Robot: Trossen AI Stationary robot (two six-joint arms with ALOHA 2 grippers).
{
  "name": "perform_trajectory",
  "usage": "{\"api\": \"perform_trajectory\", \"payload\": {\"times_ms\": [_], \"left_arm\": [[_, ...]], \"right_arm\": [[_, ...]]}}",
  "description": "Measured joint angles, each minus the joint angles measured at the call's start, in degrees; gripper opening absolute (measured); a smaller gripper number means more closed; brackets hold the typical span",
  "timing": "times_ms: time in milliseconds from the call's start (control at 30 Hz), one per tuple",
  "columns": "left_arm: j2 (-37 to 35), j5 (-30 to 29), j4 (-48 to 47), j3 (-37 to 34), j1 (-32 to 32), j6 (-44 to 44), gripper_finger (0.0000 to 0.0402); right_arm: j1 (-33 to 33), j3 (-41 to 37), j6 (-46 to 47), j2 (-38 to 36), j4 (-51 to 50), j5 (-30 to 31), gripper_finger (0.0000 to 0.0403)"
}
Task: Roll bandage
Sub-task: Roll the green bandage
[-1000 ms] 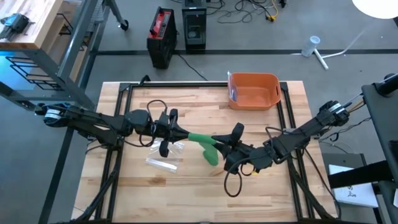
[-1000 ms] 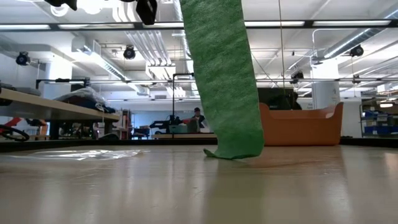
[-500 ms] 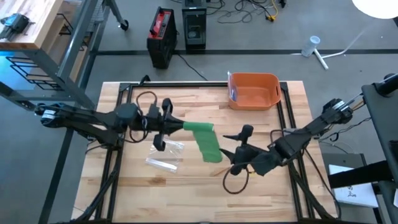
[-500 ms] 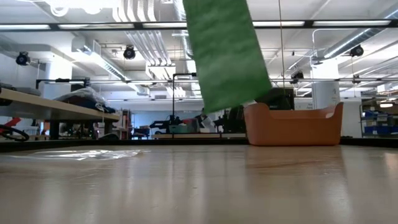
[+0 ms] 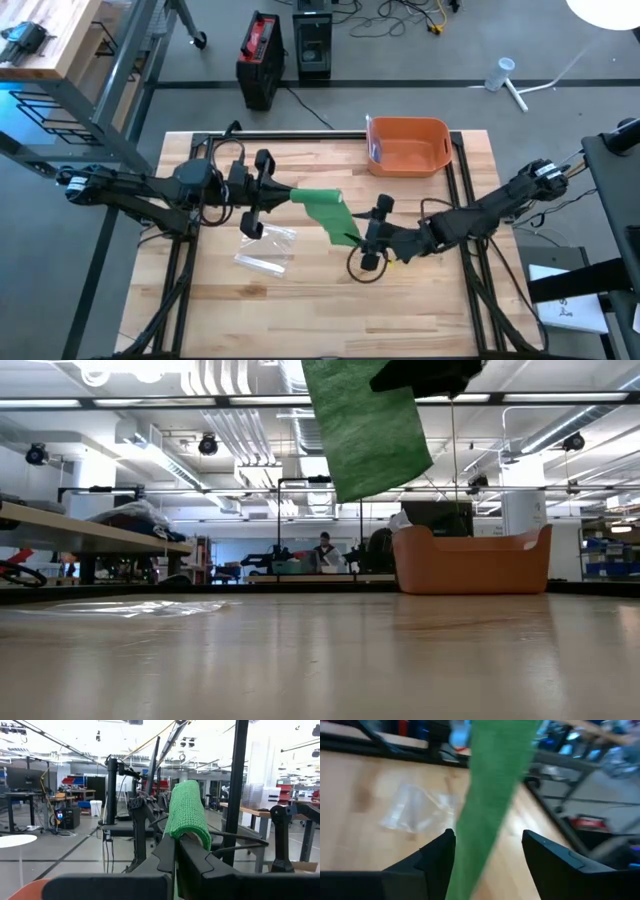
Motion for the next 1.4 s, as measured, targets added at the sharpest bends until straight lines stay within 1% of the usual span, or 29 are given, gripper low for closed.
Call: {"api": "perform_trajectory", "payload": {"times_ms": [67, 133, 233, 433, 633, 767, 867, 967, 1033, 1200, 1300, 1400], "left_arm": [[0.0, 0.0, 0.2, 0.0, 0.0, 0.0, 0.0], [0.0, 0.0, 0.5, 0.0, 0.0, 0.0, 0.0], [-0.1, -0.7, 0.8, 0.0, 0.0, 0.0, 0.0], [-1.1, -1.4, 0.9, 0.0, 0.0, 1.0, 0.0], [-2.7, -1.4, 0.1, 0.0, 0.0, 1.0, 0.0], [-3.1, -1.5, -0.1, 0.0, 0.0, 1.1, 0.0], [-3.1, -3.2, -0.3, 0.0, 0.0, 2.1, 0.0], [-3.1, -4.3, -0.1, 0.0, 0.0, 3.0, 0.0], [-3.1, -4.5, 0.4, 0.0, 0.0, 2.9, 0.0], [-3.1, -5.3, 0.9, 0.0, 0.0, 3.1, 0.0], [-3.1, -8.3, 0.8, 0.0, 0.4, 5.6, 0.0], [-2.4, -9.0, -0.5, 0.0, 1.3, 6.9, 0.0]], "right_arm": [[-1.2, 0.0, 1.7, 0.6, 0.5, -4.0, 0.021], [-1.8, 0.0, 2.8, 1.6, 0.4, -5.3, 0.0199], [-2.0, 0.0, 3.0, 2.9, 0.9, -4.4, 0.0178], [-1.6, 0.0, 4.5, 3.0, -0.3, -4.4, 0.014], [-0.2, 0.0, 6.5, 2.4, -4.7, -4.6, 0.0133], [-0.2, 0.0, 6.8, 2.6, -4.9, -4.9, 0.0127], [-0.2, 0.0, 6.1, 2.6, -4.9, -5.0, 0.0095], [-0.2, 0.0, 4.0, 2.6, -4.8, -8.2, 0.0032], [-0.2, 0.0, 3.4, 2.6, -4.7, -10.0, 0.0009], [1.0, 1.1, 2.1, 2.6, -5.1, -11.4, 0.0002], [3.1, 4.5, -1.7, 2.6, -4.9, -17.3, 0.0002], [5.3, 9.1, -6.7, 2.6, -4.8, -21.5, 0.0001]]}}
